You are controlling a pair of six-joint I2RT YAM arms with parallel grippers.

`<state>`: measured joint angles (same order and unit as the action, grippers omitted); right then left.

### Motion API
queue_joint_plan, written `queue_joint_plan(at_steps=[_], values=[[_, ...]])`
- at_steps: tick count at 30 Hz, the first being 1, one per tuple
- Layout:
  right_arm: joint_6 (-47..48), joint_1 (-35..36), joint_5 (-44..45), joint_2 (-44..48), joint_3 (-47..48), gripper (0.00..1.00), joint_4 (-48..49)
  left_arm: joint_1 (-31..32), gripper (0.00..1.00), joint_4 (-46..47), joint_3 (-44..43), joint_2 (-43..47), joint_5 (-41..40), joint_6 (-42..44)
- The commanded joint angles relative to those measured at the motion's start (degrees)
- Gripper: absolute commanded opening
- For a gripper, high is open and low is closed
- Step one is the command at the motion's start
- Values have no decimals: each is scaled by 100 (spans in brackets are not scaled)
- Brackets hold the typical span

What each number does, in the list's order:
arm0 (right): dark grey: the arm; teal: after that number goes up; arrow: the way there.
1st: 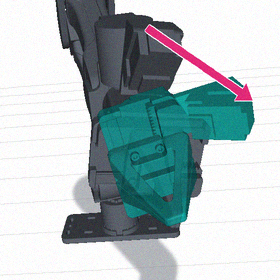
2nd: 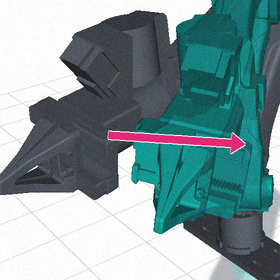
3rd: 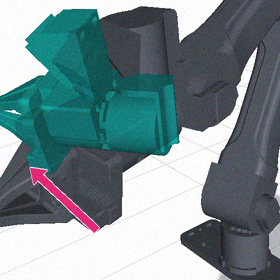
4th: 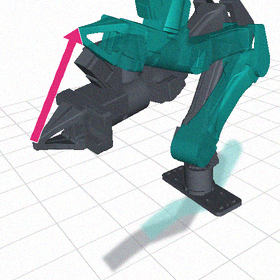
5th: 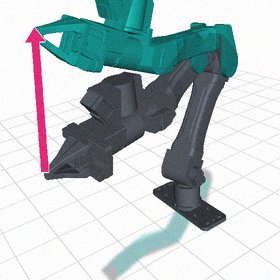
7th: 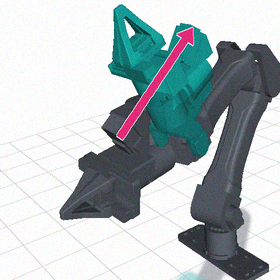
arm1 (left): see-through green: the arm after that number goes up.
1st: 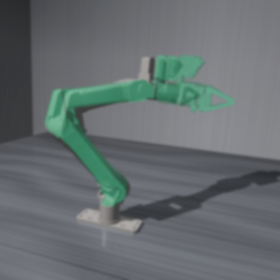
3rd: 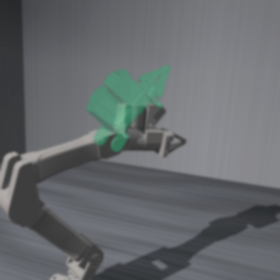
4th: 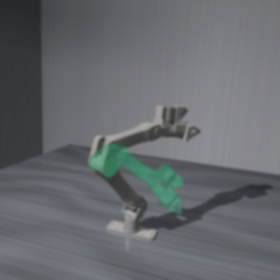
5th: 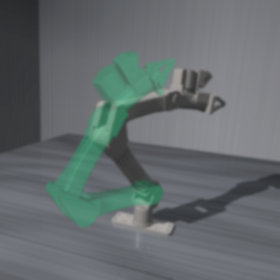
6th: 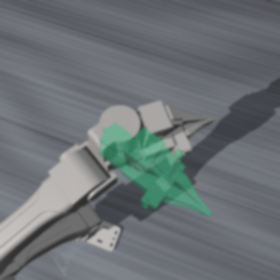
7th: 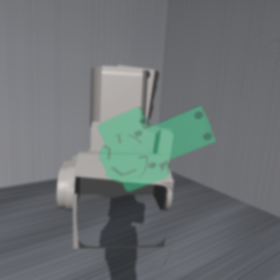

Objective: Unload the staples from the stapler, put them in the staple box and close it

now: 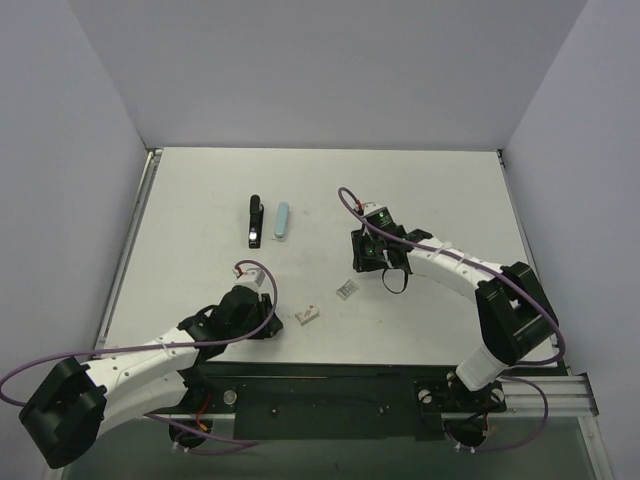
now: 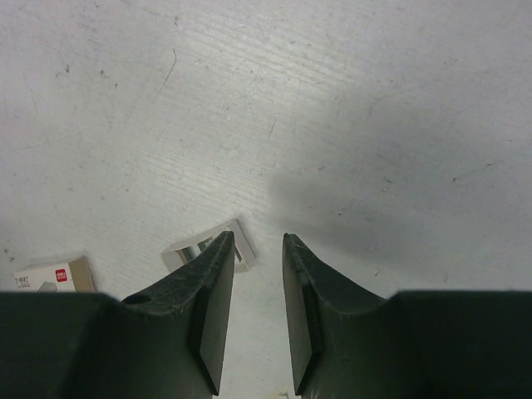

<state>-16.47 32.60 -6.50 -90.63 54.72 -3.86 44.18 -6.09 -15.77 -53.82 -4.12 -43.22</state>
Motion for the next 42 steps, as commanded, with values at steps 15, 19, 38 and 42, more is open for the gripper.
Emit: queue_joint_plan(at_steps=[15,19,38,42], values=[[-207,-52,-519,-385,-365,23,307,29,43,371,-137,-14,131,121],[-234,-52,-536,-464,-383,23,333,29,43,363,-93,30,139,121],[-243,-43,-756,-658,-374,15,333,38,43,205,-102,179,96,121],[-252,-17,-826,-649,-366,12,333,29,43,204,-111,179,87,121]])
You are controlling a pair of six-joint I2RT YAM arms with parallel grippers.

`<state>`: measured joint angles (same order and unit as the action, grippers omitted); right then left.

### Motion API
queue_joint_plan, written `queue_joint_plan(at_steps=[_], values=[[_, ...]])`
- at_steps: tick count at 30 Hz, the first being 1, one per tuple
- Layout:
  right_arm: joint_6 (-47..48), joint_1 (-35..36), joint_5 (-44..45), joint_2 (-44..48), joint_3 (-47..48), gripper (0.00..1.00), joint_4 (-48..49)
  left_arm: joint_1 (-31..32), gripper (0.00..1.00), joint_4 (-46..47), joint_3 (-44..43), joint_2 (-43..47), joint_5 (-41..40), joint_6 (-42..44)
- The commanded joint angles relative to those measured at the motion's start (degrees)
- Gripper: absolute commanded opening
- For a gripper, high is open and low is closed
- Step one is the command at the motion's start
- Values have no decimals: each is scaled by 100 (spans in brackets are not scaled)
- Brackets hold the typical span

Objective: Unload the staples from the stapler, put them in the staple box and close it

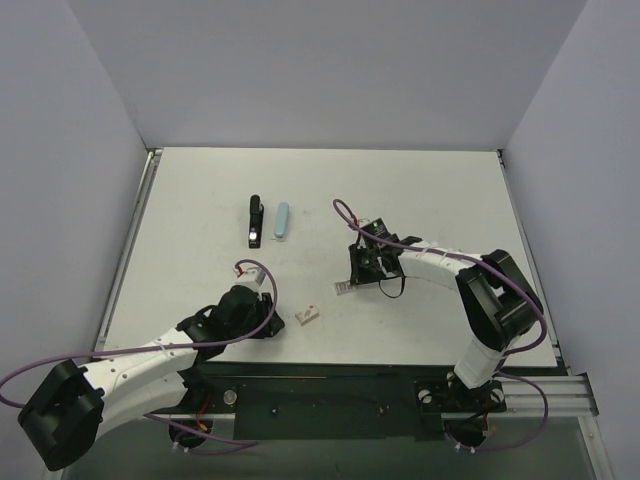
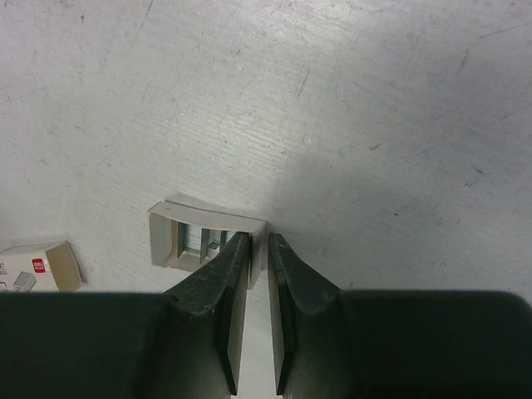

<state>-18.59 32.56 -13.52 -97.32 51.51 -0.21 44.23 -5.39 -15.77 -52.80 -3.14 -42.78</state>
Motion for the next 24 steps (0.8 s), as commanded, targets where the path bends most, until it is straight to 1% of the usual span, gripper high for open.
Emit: queue_joint_plan(at_steps=[1,7,13,17,21,24], values=[[-31,-4,-125,20,-44,11,-32,25,43,126,-119,68,-12,86],[-22,75,-81,-33,-9,0,-76,25,43,73,-128,94,-12,95],[13,225,165,90,26,0,-190,25,43,-59,-198,173,24,112],[145,514,683,248,122,0,-444,25,44,11,-181,94,111,104],[382,945,1507,371,246,0,-717,51,44,195,-146,-99,199,51],[461,1270,1878,380,334,0,-840,95,44,310,-154,-231,217,16]])
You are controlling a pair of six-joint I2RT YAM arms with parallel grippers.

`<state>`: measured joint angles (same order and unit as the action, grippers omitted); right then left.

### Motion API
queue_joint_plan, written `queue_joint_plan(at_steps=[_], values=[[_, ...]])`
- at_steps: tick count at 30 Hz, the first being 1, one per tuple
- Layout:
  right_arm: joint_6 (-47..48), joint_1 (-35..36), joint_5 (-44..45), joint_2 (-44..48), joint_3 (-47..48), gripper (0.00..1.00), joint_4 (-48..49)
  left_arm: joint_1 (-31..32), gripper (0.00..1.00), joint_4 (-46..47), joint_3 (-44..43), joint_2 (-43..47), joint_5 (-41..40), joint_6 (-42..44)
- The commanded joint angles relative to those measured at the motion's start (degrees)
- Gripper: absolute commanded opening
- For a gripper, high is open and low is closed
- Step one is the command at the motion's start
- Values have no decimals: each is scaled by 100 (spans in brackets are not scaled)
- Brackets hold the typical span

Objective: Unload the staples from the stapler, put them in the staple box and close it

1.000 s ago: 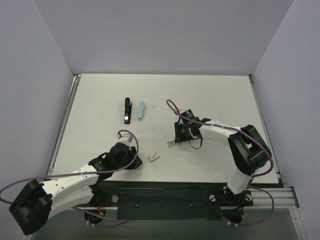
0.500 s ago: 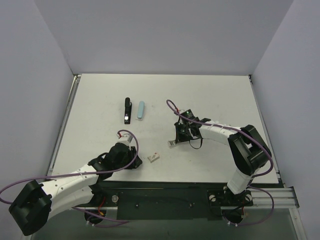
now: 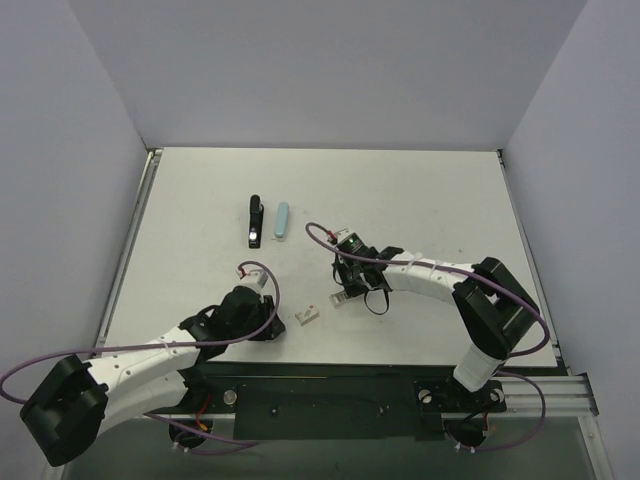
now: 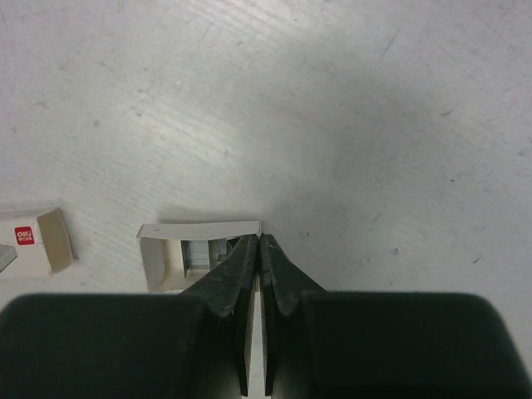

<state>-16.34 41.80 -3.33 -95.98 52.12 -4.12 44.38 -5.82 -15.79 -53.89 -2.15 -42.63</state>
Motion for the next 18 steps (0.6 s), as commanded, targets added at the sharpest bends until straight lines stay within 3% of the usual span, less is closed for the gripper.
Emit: queue_joint_plan(at_steps=[1,18], values=[[254,398,982,256,273,0,-449,88,43,406,-152,-148,127,-8],[70,926,1274,80,571,0,-449,176,43,925,-249,-930,48,-43]])
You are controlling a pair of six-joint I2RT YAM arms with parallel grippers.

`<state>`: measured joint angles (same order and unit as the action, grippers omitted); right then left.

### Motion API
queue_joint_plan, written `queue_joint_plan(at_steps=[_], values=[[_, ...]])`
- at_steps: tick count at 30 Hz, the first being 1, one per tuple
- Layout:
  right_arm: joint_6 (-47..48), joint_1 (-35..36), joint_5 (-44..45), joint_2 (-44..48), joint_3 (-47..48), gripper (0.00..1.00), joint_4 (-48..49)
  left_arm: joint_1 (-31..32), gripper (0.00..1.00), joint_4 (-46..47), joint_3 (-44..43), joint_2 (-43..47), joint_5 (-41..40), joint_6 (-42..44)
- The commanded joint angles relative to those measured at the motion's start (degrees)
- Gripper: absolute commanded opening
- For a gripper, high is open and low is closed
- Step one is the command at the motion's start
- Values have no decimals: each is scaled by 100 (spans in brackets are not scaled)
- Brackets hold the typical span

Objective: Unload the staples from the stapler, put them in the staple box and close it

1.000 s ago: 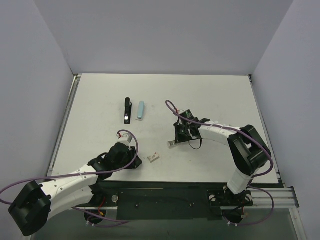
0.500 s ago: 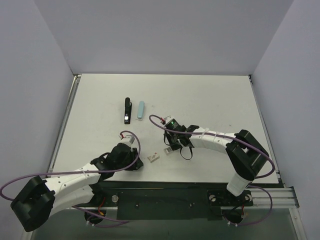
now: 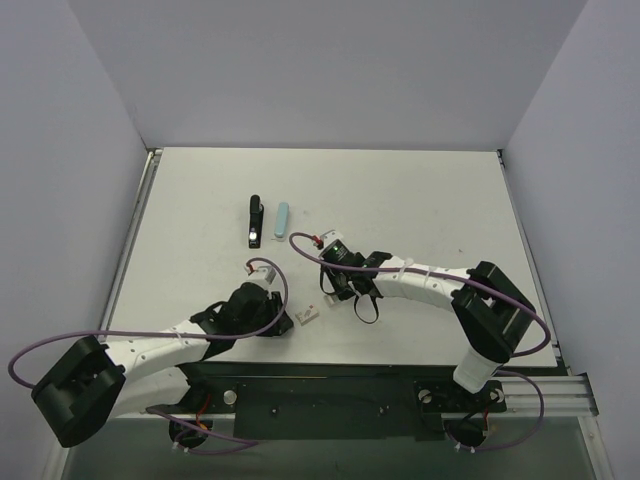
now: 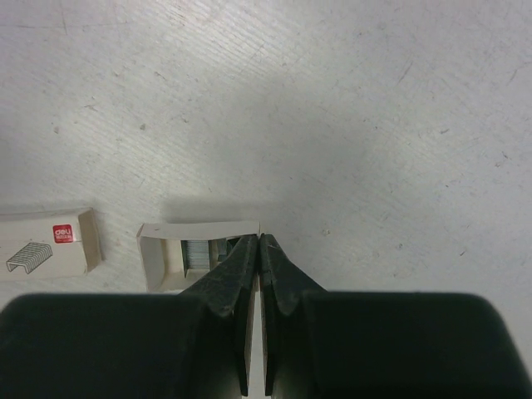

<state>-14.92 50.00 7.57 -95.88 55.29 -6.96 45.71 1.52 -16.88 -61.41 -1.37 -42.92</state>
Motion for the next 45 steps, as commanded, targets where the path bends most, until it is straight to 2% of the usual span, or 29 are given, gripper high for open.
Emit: queue_joint_plan(at_steps=[1,7,9,14,21,45], values=[[-81,115,183,52,272,0,-174,34,44,200,-148,-205,-48,-15],[-152,203,166,-54,368,0,-183,43,43,173,-201,-284,-153,-15],[-178,221,192,-89,377,0,-192,43,40,173,-201,-301,-180,-15],[-284,230,332,-142,378,0,-227,52,19,138,-210,-407,-233,-15],[-345,221,359,-151,413,0,-306,78,1,226,-227,-521,-233,-24],[-503,344,315,-485,553,0,-332,219,0,367,-342,-803,-233,-112]])
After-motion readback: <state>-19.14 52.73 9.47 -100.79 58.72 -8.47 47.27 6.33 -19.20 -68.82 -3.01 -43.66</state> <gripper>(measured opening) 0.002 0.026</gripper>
